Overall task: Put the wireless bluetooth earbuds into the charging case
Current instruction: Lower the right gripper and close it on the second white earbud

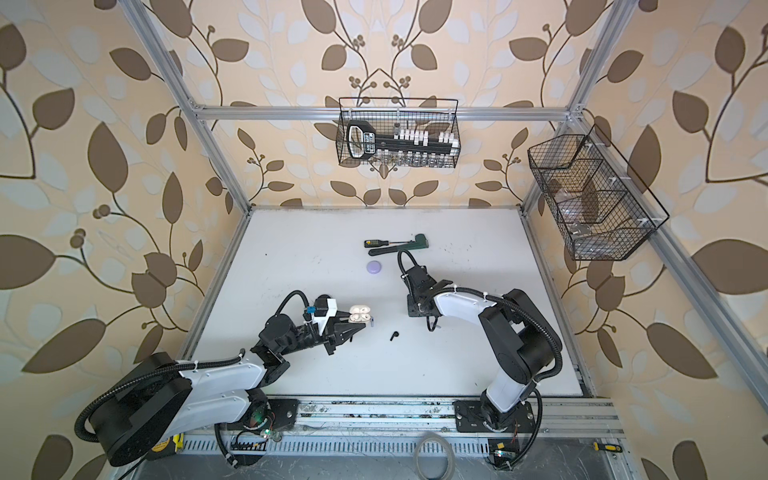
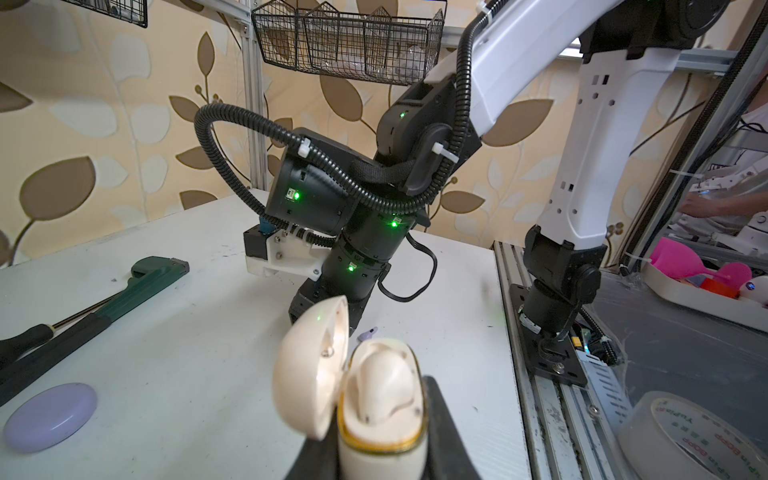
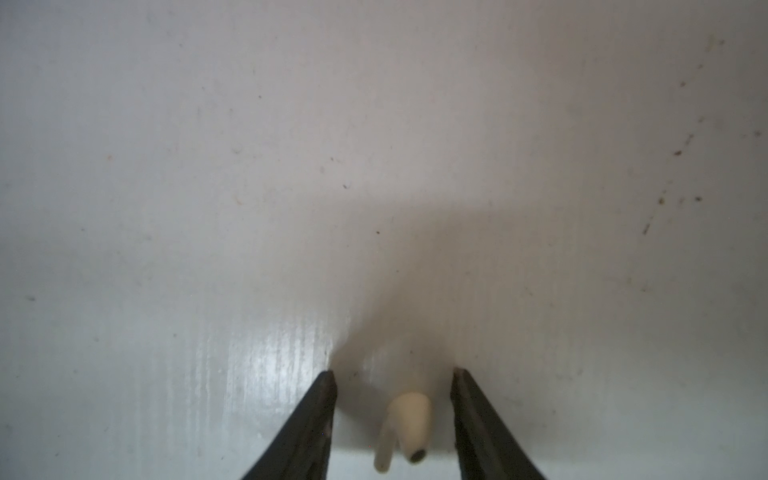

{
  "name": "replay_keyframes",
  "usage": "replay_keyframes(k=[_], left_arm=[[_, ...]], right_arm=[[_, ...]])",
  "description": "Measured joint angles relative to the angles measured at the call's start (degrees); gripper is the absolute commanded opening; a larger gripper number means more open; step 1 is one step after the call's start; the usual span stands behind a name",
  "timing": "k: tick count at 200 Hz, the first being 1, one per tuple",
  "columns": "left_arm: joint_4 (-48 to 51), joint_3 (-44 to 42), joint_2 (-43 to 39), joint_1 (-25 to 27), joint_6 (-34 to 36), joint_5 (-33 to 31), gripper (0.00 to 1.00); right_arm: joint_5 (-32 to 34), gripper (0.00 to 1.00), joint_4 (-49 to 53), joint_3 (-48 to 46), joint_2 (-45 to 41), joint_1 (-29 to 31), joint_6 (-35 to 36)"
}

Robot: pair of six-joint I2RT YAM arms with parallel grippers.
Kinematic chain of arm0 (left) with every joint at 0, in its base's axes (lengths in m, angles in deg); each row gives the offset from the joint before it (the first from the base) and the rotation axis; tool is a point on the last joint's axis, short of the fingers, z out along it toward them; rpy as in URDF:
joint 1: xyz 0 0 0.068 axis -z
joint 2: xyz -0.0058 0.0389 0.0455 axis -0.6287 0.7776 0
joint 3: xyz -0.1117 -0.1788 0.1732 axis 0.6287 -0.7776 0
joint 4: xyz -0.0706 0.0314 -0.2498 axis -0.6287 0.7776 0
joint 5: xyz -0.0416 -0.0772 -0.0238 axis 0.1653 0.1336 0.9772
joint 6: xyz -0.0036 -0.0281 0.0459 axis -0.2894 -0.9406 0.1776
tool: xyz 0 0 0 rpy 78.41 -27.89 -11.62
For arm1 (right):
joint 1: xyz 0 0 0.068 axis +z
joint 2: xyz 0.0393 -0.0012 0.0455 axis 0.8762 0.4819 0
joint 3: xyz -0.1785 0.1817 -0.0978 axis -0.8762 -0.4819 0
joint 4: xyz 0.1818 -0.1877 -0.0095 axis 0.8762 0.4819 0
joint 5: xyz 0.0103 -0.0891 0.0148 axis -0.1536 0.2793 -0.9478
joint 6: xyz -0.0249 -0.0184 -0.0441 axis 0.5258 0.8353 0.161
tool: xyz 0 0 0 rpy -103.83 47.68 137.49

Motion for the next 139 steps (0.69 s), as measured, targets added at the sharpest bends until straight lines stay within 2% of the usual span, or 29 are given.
replay_keyframes(k=[50, 139], left_arm=[[0.00, 0.00, 0.02, 0.00, 0.46, 0.00, 0.00], [-0.02, 0.00, 0.04, 0.00, 0.50, 0.07, 0.00]], right_arm=[[0.15, 0.45, 0.04, 0.00, 0.00, 0.17, -0.13], [0.20, 0.30, 0.07, 0.24, 0.22, 1.25, -0.55]])
